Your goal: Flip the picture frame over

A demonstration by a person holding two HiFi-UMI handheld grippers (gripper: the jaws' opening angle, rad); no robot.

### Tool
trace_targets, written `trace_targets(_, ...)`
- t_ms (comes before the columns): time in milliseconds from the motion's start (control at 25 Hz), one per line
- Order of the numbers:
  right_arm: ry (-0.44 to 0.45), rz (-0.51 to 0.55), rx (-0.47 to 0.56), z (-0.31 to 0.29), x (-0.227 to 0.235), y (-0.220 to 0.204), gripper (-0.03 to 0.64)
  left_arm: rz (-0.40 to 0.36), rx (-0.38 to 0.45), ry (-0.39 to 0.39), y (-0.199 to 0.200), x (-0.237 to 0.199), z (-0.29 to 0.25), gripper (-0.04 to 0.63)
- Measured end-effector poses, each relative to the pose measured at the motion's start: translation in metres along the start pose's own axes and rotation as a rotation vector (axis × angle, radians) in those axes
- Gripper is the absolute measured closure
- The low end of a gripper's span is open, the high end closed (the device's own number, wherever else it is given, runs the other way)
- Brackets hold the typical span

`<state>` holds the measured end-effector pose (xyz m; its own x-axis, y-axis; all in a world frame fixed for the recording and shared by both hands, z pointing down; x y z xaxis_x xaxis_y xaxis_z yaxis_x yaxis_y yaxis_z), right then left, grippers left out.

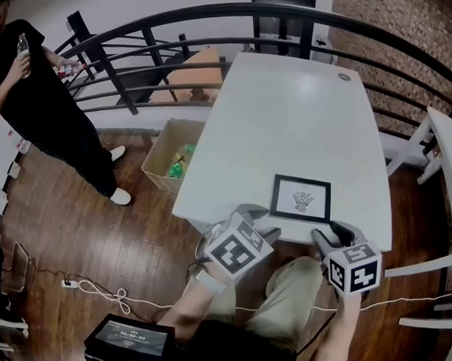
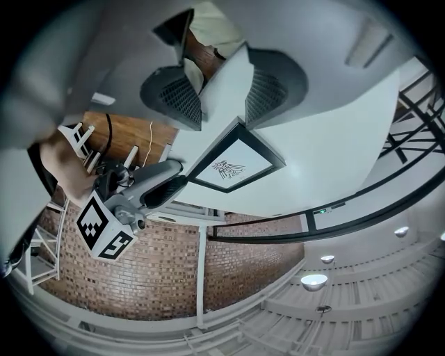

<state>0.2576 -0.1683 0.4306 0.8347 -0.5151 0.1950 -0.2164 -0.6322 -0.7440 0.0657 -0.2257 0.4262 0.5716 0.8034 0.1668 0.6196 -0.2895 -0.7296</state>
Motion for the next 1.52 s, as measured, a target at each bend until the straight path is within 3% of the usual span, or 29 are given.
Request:
trace_targets(360,0.021,0.003,0.087,0.006,-0.009,-0.009,0.451,-0.022,0.056,0.023,-0.007,0.007,0.01,0.391)
trace_targets(680,0.033,0.047,0.185,0.018,-0.031,-0.006,0.451,0.117,0.139,-0.024,-0.02,0.004,0.033,0.398)
trace_targets(960,0.026,0.083,0.194,0.023,-0.047,0.002,0.451,0.156,0.242,0.022,-0.017,-0.004,0.054,0.411)
trace_targets(1520,-0.028,0.187,0.235,0.043,-0.062,0.022,0.45,0.186,0.352,0.043,-0.006,-0.006,0.076,0.414)
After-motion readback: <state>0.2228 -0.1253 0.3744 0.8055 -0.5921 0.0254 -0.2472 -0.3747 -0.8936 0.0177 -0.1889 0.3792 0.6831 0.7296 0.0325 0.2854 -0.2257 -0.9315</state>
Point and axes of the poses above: the fingertips, and each gripper's own axes: z backward along the fingers, x to its right, y out of its top, the point moved 9 cm from there along z, backward along the fingers, and after that the axes turned 15 degrees about y, right-handed, at the moved point
